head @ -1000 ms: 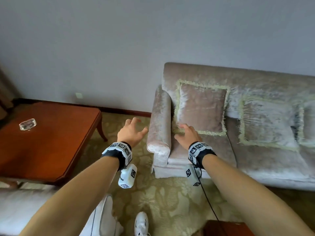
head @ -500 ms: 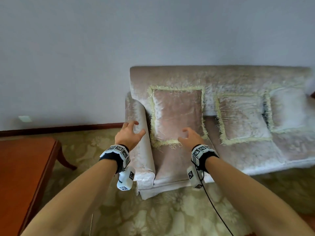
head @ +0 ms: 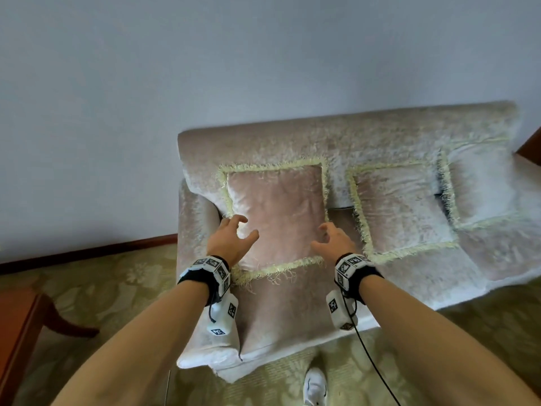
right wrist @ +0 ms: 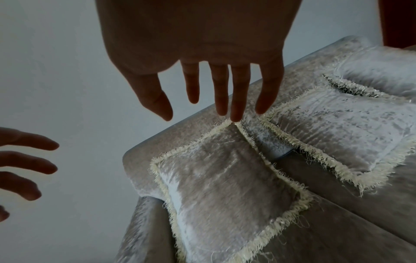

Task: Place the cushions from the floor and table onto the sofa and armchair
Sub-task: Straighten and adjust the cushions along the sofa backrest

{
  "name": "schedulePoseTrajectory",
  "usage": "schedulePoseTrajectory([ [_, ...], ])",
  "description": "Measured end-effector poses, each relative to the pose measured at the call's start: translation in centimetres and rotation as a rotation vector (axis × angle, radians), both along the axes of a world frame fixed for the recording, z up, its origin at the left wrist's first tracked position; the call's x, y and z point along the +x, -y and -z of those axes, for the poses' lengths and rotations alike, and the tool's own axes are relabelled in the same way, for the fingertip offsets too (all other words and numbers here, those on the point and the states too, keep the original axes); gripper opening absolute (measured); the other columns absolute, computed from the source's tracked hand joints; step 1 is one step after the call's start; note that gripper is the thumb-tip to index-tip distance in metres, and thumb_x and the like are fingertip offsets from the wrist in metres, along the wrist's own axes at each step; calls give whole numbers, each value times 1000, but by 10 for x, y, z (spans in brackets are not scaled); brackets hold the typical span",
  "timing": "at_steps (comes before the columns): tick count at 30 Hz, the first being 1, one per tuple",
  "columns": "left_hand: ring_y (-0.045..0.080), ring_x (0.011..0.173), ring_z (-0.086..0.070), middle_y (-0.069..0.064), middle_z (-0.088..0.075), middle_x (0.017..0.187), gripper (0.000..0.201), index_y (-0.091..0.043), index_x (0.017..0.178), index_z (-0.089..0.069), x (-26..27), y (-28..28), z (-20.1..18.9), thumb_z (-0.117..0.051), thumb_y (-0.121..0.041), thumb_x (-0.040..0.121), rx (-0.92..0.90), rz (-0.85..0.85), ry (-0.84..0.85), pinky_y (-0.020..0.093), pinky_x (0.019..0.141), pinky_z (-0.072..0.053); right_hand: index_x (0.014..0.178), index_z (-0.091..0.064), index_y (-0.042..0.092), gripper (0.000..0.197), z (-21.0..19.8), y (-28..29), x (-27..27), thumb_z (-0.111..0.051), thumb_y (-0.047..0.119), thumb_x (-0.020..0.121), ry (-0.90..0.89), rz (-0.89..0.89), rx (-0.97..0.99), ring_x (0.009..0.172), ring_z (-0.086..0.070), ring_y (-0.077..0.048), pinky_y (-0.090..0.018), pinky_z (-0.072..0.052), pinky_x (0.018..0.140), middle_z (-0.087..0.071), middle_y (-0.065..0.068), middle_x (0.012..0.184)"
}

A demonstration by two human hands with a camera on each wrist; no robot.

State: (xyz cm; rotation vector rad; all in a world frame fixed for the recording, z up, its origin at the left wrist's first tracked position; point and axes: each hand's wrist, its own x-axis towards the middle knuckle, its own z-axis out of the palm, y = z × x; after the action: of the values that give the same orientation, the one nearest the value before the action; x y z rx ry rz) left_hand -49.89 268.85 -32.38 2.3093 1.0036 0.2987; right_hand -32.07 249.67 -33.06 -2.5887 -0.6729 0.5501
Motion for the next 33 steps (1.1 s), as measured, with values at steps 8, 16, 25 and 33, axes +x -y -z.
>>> schedulePoseTrajectory([
  [8, 20, 99, -58, 0, -53, 126, 45, -31, 124, -50, 109, 15, -4, -56, -56, 87, -12, -96, -85, 37, 87, -49, 131, -44, 30, 53, -7, 14, 141, -61, 45, 82, -47, -20, 20, 105, -56, -29, -40, -49, 88, -51, -7, 125],
  [16, 20, 103, -57, 1, -54, 127, 46, -31, 124, -49, 172, -11, -5, -55, -56, 86, -7, -184, -120, 37, 88, -48, 131, -44, 27, 51, 4, 1, 230, -61, 39, 85, -62, -38, 14, 103, -57, -28, -36, -49, 84, -52, -8, 127],
  [25, 22, 119, -48, 1, -56, 125, 49, -32, 123, -50, 225, -65, 22, -53, -62, 84, 12, -229, -145, 46, 98, -44, 133, -43, 29, 55, 30, -59, 274, -61, 47, 84, -98, -135, -47, 97, -61, -24, -34, -52, 77, -51, -6, 130],
  [33, 25, 135, -34, 5, -43, 144, 65, -32, 137, -43, 278, -147, 51, -55, -66, 82, 13, -202, -179, 48, 108, -32, 136, -42, 30, 63, 53, -137, 318, -64, 53, 82, -105, -142, -124, 128, -44, -29, -44, -41, 103, -44, -7, 140],
])
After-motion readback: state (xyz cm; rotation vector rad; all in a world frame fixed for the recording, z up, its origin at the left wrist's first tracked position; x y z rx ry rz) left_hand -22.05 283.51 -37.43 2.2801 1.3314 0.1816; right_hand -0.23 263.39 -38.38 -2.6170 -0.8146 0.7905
